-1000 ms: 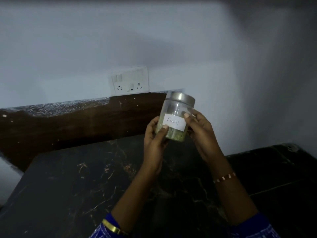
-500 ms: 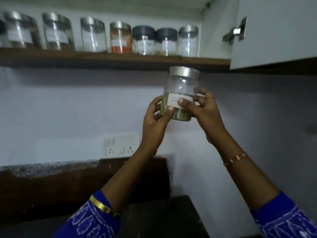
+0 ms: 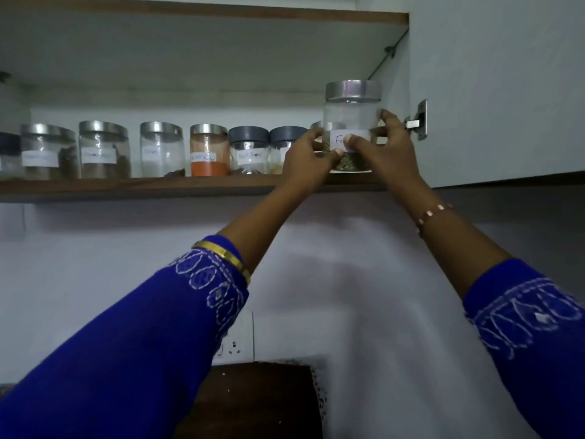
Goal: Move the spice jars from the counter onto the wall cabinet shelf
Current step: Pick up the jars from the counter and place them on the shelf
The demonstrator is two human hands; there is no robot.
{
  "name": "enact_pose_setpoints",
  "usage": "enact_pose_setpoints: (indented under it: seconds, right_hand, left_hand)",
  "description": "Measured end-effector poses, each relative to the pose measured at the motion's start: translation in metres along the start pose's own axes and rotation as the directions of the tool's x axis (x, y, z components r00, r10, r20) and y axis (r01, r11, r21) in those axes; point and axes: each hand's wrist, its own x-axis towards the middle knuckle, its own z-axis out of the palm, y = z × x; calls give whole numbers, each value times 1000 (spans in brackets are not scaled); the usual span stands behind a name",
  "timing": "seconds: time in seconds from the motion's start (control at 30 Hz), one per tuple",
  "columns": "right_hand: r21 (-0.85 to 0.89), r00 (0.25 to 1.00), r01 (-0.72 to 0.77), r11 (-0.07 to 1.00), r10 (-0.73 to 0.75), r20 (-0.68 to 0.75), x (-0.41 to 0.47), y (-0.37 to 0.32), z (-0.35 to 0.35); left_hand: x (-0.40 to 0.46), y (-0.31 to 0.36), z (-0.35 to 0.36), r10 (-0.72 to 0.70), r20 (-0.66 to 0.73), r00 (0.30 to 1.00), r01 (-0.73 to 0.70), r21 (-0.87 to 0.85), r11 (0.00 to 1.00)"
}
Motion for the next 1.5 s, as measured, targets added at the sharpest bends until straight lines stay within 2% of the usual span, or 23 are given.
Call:
enact_pose_setpoints:
  seconds: [0.13,0.23,0.33,0.43,0.53,0.63,0.77,0.87,1.07,1.13,1.33,1.5]
  right_hand:
    - [-36,1000,6,999,-7,-11,16,20,-5]
    - [-106,999,-3,994,7,32,27,35,-9]
    - [-162,997,-16,987,27,68,37,47,-13]
    - [-269,997,-20,963,38,63,46,59,-11]
    - [-446,1000,-6,895,16,18,49,74,-5]
    - [-603,998,51,796,-63,0,44,86,6]
    - [-761,993,100,641,-117,32,38,94,15]
    - [-772,993,107,626,-111,48,39,96,13]
    - [-687,996,91,721,-66,63,43,92,2]
    - [-677,995,95,730,-45,91,44,92,2]
    - [-680,985,136,721,-28,168,46,91,-3]
    - [-676,971,194,711,-41,235,53,97,-5]
  left_hand:
    - [23,-4,21,2,71,997,-8,78,997]
    - [30,-14,33,-24,155,988,2,140,990]
    - [36,-23,40,21,256,966,-86,247,965]
    - [48,-27,45,25,271,962,-120,339,933]
    - [62,-29,52,-57,291,955,-68,402,913]
    - [69,-27,60,-137,368,920,-35,424,905]
    - [72,-21,68,-207,451,868,-70,523,849]
    - [70,-21,70,-212,463,861,-97,558,824]
    - [59,-22,72,-166,455,875,-145,574,806]
    - [56,-25,73,-148,439,886,-182,623,761]
    - [42,-32,73,28,372,928,-309,725,616]
    - [40,-33,68,32,386,922,-328,736,592]
